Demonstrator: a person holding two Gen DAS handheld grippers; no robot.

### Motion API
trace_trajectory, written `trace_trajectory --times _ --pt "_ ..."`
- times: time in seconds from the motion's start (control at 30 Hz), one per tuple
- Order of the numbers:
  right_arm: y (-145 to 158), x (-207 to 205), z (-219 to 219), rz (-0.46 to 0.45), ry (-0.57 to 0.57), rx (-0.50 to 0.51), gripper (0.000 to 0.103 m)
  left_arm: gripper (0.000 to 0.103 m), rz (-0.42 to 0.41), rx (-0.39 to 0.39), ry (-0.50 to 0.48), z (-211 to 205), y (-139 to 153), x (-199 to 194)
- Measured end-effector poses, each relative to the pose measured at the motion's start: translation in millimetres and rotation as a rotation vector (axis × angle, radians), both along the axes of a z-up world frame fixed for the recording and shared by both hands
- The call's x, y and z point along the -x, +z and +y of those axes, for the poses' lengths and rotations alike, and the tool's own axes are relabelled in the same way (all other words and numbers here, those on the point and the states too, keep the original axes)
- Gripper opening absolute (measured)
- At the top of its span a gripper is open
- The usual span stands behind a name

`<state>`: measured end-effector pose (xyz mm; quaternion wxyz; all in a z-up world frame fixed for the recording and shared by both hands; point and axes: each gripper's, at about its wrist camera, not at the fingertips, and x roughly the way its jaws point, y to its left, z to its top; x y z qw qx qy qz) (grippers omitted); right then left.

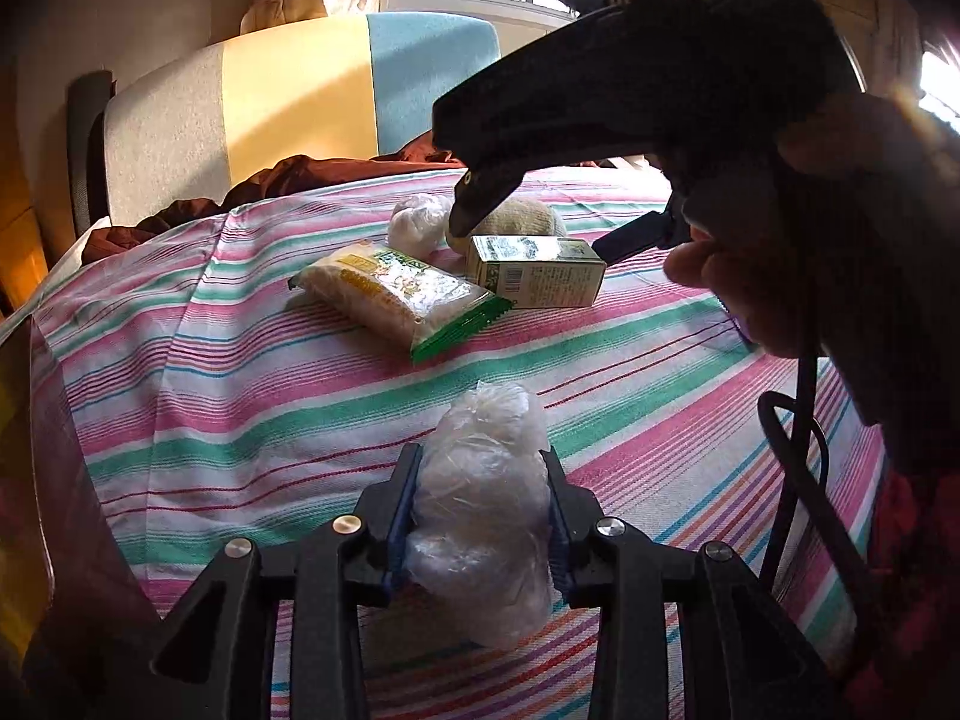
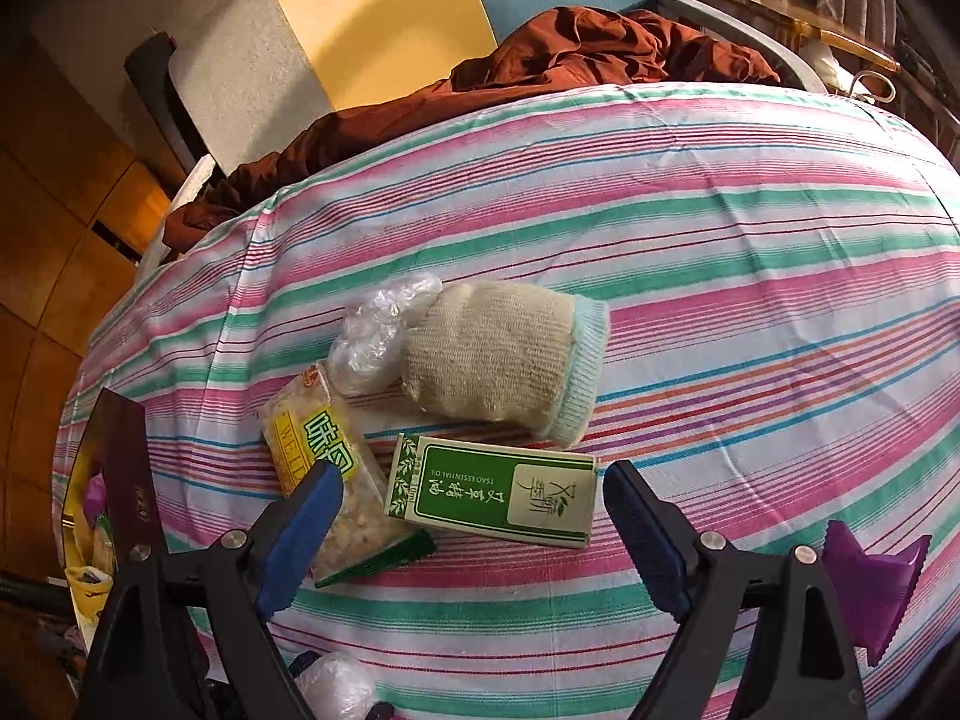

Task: Organize objects
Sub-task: 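Hold the clear plastic bag with the left tool while the right tool grasps the green box, then carry the clear plastic bag into the gold tray and open the left tool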

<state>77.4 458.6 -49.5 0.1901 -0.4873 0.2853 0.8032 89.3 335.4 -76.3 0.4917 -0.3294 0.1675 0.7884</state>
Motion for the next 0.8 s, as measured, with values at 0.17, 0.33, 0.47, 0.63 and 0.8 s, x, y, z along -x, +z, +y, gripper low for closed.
trace_trajectory --times 0.17,0.33,0.47,0.63,0.8 --pt "-6.6 4.6 -0.9 -0.045 -0.006 -0.070 0.089 0.037 -0.008 -0.004 -0.003 -0.7 -0.4 -0.2" --pt "-6.5 -4.6 12.7 -0.106 -0.034 -0.101 0.076 0.038 0.006 0.005 -0.003 0.4 -0.6 -1.8" --pt "-7.8 -13.5 19.7 -0.150 -0.038 -0.100 0.076 0.038 -0.001 0.002 -0.005 0.2 -1.0 -0.2" --pt "-12.0 -10.6 18.8 -0.200 -0.018 -0.137 0.075 0.038 0.003 0.005 -0.005 0.8 -0.7 0.1" --pt "-12.4 -9.6 20.5 -0.209 -0.005 -0.144 0.075 0.038 0.024 0.017 -0.002 2.0 -0.9 -3.1"
